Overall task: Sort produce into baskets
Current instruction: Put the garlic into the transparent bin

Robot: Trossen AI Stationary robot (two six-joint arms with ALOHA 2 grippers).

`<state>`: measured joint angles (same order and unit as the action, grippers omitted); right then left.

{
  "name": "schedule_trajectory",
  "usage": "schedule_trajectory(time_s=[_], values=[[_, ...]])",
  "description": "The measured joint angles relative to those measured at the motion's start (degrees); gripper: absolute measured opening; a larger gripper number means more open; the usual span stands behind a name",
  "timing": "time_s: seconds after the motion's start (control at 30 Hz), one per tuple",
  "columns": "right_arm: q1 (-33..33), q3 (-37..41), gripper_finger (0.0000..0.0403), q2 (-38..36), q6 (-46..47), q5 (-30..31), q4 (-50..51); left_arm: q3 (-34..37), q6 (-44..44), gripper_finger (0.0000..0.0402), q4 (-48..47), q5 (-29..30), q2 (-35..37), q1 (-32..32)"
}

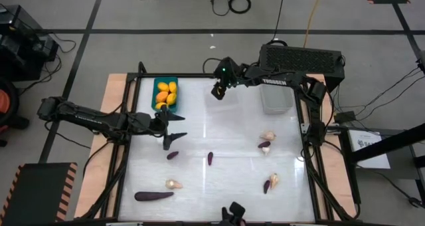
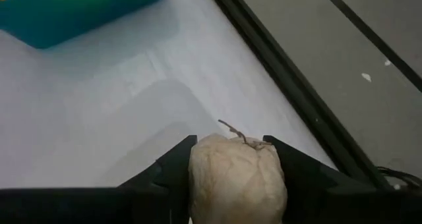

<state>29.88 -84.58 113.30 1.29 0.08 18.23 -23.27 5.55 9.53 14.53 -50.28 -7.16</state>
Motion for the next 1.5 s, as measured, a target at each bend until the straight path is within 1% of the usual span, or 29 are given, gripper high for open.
schedule_trajectory(time_s=[0.3, 0.4, 0.63, 0.77, 0.97, 1.1, 1.17, 1.37, 1.5], values=[[0.16, 0.00, 0.0165, 0.00, 0.03, 0.04, 5.14, 0.00, 1.08, 0.0325, 0.23, 0.47, 0.00, 0.00], [0.05, 0.00, 0.0185, -0.17, 1.05, -0.02, 7.33, 0.00, 1.24, 0.0325, 0.23, 0.47, 0.00, 0.00], [0.03, 0.00, 0.0243, -0.31, 4.62, -0.15, 11.77, 0.00, 2.68, 0.0325, 0.24, 0.44, 0.00, 0.00], [0.02, -1.31, 0.0255, -0.33, 8.80, -0.15, 16.92, 0.00, 3.24, 0.0325, 0.25, -1.15, 0.00, -0.03], [-1.42, -7.93, 0.0248, -0.61, 10.10, -0.09, 29.00, 0.00, 4.69, 0.0325, 0.25, -1.87, 0.00, -0.87], [-5.08, -11.51, 0.0240, -2.31, 11.13, -0.09, 37.74, 0.00, 5.26, 0.0325, 0.28, -1.93, 0.00, -1.85], [-7.51, -12.45, 0.0237, -3.42, 13.47, -0.11, 42.22, 0.00, 5.98, 0.0325, 0.29, -1.95, 0.00, -2.34], [-18.28, -12.57, 0.0231, -6.54, 22.71, 0.39, 54.66, 0.00, 6.22, 0.0325, 0.33, -2.52, 0.00, -3.82], [-27.21, -12.57, 0.0231, -6.80, 28.99, 5.16, 60.19, 0.00, 7.55, 0.0325, 0.33, -2.55, 0.00, -5.05]])
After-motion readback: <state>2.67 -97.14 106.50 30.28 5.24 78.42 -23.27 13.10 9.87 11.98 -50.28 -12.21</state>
